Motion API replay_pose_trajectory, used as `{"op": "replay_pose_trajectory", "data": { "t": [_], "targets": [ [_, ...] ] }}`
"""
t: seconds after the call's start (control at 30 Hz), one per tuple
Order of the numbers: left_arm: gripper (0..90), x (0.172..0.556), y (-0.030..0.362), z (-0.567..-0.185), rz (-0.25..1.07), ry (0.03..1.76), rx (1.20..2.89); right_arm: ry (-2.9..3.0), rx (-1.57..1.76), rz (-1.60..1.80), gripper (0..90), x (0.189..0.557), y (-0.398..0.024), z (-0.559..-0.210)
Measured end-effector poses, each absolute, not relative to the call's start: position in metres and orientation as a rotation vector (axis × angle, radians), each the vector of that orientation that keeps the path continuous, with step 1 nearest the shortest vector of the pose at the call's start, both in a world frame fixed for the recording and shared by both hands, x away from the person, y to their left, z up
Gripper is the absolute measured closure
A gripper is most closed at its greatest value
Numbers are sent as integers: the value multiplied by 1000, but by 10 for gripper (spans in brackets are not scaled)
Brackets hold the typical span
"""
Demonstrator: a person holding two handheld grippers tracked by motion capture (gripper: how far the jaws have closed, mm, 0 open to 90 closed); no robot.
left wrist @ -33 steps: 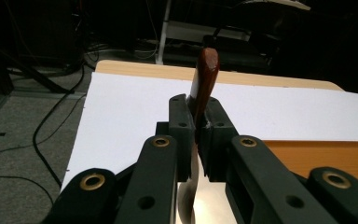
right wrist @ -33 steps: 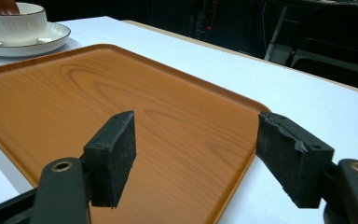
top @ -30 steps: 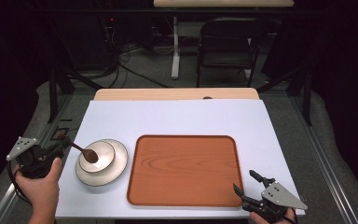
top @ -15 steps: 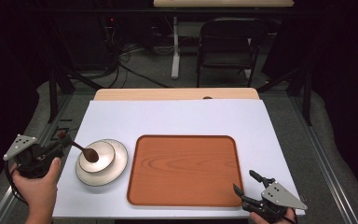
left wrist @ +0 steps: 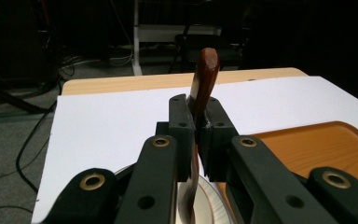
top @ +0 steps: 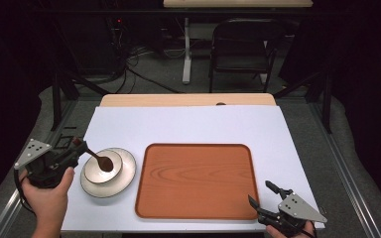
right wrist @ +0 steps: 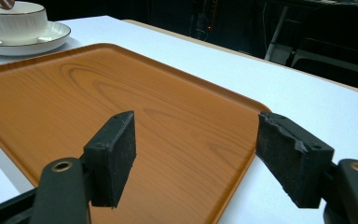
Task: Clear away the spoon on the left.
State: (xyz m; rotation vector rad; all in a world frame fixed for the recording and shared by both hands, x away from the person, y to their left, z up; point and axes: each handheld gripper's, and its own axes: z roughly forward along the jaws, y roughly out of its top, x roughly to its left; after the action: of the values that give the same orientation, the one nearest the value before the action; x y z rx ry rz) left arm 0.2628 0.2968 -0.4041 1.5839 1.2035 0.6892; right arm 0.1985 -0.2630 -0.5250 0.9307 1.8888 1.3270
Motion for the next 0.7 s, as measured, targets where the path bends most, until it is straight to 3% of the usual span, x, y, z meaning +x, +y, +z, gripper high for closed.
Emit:
{"op": "replay_pose_trajectory", "data": {
  "t": [0.7],
  "targets": [
    [847,258,236,-400,584,1021,1703,1887,927,1329,283,198,-263,-525]
  ]
}}
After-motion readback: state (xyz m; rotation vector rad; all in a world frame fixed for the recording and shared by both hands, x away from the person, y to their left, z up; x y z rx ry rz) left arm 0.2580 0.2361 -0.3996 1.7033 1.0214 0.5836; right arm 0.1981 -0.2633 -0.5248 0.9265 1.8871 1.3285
